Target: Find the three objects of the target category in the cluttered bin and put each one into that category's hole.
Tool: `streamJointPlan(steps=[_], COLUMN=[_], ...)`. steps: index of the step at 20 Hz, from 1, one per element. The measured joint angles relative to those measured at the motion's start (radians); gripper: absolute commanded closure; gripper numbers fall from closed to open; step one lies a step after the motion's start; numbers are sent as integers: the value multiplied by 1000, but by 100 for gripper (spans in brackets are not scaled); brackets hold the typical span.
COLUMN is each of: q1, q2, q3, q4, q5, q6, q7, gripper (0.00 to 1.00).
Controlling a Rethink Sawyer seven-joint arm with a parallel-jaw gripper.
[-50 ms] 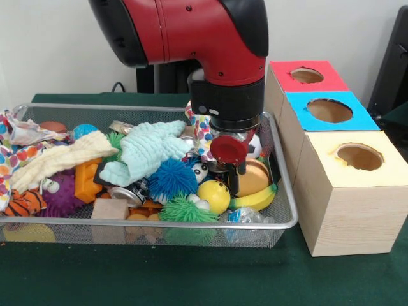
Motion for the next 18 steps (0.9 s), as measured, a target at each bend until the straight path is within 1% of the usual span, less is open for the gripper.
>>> streamJointPlan(steps=[3, 9, 15, 18], q1=[4, 34, 90, 100], q2=[10, 51, 119, 116], q3=[-4, -33, -57, -66], q4=[-6, -64, -115, -124], q5=[-2, -3, -1, 2], q6=[-5, -42, -66, -61], q7=[0, 0, 0, 0], gripper=[0, 0, 0, 0])
